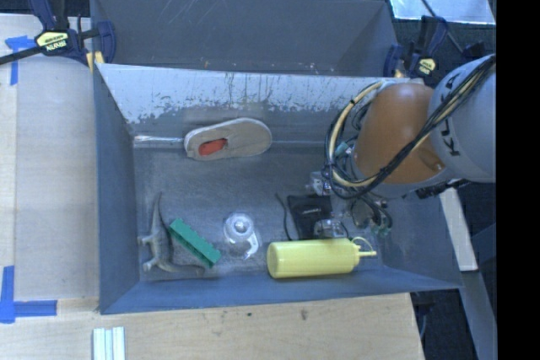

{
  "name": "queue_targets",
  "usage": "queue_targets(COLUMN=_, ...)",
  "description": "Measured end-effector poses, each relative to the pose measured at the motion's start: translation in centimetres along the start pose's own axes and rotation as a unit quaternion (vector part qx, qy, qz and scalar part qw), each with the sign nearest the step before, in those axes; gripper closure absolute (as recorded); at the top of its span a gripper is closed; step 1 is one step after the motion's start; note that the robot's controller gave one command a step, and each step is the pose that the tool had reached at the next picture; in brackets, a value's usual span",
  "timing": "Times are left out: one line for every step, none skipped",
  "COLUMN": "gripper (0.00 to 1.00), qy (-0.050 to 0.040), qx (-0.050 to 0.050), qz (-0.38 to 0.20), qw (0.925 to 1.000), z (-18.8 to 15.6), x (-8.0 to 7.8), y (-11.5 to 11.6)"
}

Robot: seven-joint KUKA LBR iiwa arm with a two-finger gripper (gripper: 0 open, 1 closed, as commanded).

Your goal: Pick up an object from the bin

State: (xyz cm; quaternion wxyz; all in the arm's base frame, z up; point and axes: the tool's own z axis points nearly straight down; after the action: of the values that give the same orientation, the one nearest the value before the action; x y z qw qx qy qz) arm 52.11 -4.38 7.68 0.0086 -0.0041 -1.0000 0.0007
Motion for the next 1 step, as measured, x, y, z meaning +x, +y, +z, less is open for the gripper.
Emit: queue_targets(gripper=0.0, qy=-0.006, qx=-0.002, qz=-0.048, qw=0.9988, z=0.36, x=-4.36, y=-2.31)
